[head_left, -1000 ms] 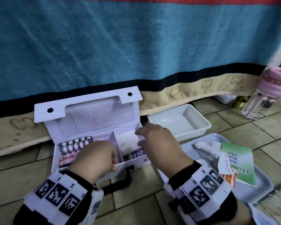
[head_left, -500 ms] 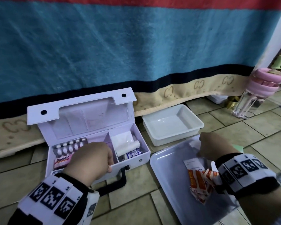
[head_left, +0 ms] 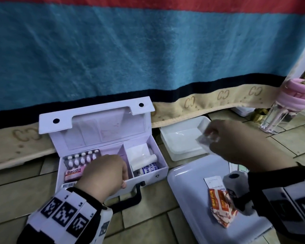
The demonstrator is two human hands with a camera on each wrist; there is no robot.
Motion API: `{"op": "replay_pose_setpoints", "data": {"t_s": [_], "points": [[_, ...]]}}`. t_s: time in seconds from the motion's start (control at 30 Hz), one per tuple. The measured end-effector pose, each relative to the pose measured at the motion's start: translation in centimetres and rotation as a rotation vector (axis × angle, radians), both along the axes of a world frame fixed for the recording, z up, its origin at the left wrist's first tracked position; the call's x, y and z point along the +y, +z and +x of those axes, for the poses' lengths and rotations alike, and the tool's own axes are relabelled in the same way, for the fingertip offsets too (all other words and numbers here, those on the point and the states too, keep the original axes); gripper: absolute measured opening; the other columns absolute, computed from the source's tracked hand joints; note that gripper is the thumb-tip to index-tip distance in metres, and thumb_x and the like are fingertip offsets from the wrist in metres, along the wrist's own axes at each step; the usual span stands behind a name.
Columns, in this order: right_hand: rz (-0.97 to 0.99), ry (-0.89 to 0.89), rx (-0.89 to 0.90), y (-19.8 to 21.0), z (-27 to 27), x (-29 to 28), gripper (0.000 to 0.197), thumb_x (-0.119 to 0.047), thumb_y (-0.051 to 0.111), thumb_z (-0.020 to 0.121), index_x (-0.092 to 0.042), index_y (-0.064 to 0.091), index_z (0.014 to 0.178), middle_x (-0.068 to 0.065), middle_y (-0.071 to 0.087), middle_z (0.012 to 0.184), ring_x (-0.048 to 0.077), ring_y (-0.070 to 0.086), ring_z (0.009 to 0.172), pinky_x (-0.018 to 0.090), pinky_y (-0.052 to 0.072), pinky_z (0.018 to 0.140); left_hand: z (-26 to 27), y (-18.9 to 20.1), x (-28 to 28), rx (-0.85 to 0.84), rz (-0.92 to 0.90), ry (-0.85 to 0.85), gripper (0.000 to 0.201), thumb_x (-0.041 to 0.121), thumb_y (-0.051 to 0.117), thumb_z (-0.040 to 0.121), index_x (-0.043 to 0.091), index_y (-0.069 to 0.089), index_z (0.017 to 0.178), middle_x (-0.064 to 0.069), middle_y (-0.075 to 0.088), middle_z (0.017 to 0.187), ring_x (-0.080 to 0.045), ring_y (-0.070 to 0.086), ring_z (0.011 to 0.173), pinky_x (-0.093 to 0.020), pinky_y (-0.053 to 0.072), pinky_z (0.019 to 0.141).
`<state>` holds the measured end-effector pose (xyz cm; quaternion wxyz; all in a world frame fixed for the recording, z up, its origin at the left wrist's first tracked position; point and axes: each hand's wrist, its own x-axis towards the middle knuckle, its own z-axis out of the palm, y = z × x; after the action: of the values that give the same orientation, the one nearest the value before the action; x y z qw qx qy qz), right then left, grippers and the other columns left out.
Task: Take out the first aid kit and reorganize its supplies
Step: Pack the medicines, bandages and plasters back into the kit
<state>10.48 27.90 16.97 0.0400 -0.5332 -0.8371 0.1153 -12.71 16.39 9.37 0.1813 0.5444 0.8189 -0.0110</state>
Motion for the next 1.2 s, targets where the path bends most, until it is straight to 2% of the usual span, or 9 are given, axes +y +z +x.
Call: {"op": "replay_pose_setpoints", "data": {"t_s": [0.13,0.23,0.47,0.63,0.73,0.83,0.93,1.03,1.2], "points": [[-0.055,0.232,0.181,-0.9,-6.1,-1.8,0.015,-0.027,0.062,0.085,-0.029,0.061,0.100,-0.002,0.066,0.098,0.015,0.061,0.082,0.024,0.045,0.066,-0.1,-0.2,0.0,0.019,0.001,0.009,0.009,0.024,0.075,0.075,0.030,0.069,0.075,0.010,0.067,0.081,-0.011,0.063,0.084,-0.023,0.049,0.073],[0.035,0.380,0.101,-3.5,-10.7,-2.3,0.037,-0.004,0.050,0.081,-0.021,0.059,0.112,0.005,0.059,0.113,0.025,0.057,0.105,0.030,0.046,0.082,-0.2,-0.3,-0.1,0.064,0.013,-0.011,0.006,0.030,0.073,0.076,0.030,0.070,0.082,0.009,0.067,0.087,-0.013,0.063,0.086,-0.023,0.047,0.071],[0.020,0.451,-0.176,-6.3,-14.8,-2.2,0.034,0.002,0.044,0.087,-0.004,0.055,0.119,0.015,0.044,0.126,0.030,0.044,0.117,0.036,0.043,0.093,-0.3,-0.7,-0.3,0.059,0.061,-0.004,0.007,0.027,0.072,0.074,0.027,0.071,0.081,0.005,0.069,0.089,-0.016,0.064,0.085,-0.028,0.053,0.075],[-0.080,0.503,-0.218,-6.4,-14.1,-1.8,0.044,0.007,0.040,0.087,-0.007,0.052,0.127,0.013,0.051,0.130,0.027,0.049,0.120,0.034,0.040,0.098,-0.4,-0.8,-0.1,0.028,0.061,0.001,0.010,0.024,0.076,0.071,0.031,0.069,0.072,0.006,0.070,0.085,-0.013,0.065,0.082,-0.028,0.053,0.077],[-0.134,0.507,-0.087,-5.6,-12.3,-1.8,0.046,0.000,0.042,0.090,-0.019,0.051,0.131,0.005,0.052,0.133,0.022,0.049,0.122,0.034,0.045,0.097,-0.6,-0.6,0.0,0.012,0.060,-0.008,0.019,0.026,0.077,0.071,0.032,0.063,0.061,0.011,0.065,0.076,-0.010,0.063,0.082,-0.024,0.051,0.076],[-0.120,0.396,0.150,-4.7,-8.9,-2.1,0.034,-0.013,0.044,0.093,-0.027,0.059,0.120,-0.002,0.057,0.127,0.019,0.057,0.110,0.033,0.048,0.091,-0.6,-0.6,-0.3,0.005,0.063,-0.023,0.027,0.029,0.076,0.073,0.033,0.056,0.056,0.014,0.061,0.070,-0.006,0.060,0.081,-0.022,0.047,0.074],[-0.074,0.217,0.249,-4.1,-3.4,-1.5,0.025,-0.020,0.049,0.092,-0.027,0.064,0.111,-0.008,0.063,0.116,0.013,0.058,0.104,0.023,0.044,0.083,0.2,-0.8,-0.8,0.089,0.093,-0.022,0.012,0.029,0.070,0.076,0.031,0.061,0.069,0.009,0.065,0.081,-0.009,0.060,0.083,-0.023,0.047,0.073],[-0.006,-0.048,0.217,-4.9,3.3,0.3,0.023,-0.019,0.055,0.089,-0.024,0.067,0.109,-0.005,0.067,0.107,0.015,0.060,0.102,0.022,0.041,0.079,1.2,-0.7,-1.1,0.152,0.117,-0.011,0.004,0.027,0.063,0.076,0.029,0.063,0.080,0.007,0.065,0.083,-0.010,0.060,0.083,-0.026,0.050,0.073],[-0.023,-0.520,0.020,-7.4,13.3,2.8,0.022,-0.015,0.060,0.083,-0.007,0.069,0.101,0.017,0.069,0.105,0.033,0.062,0.101,0.030,0.045,0.077,4.5,0.6,0.3,0.059,0.386,-0.031,0.019,0.034,0.070,0.077,0.030,0.054,0.068,0.010,0.060,0.078,-0.011,0.059,0.074,-0.030,0.050,0.070]]}}
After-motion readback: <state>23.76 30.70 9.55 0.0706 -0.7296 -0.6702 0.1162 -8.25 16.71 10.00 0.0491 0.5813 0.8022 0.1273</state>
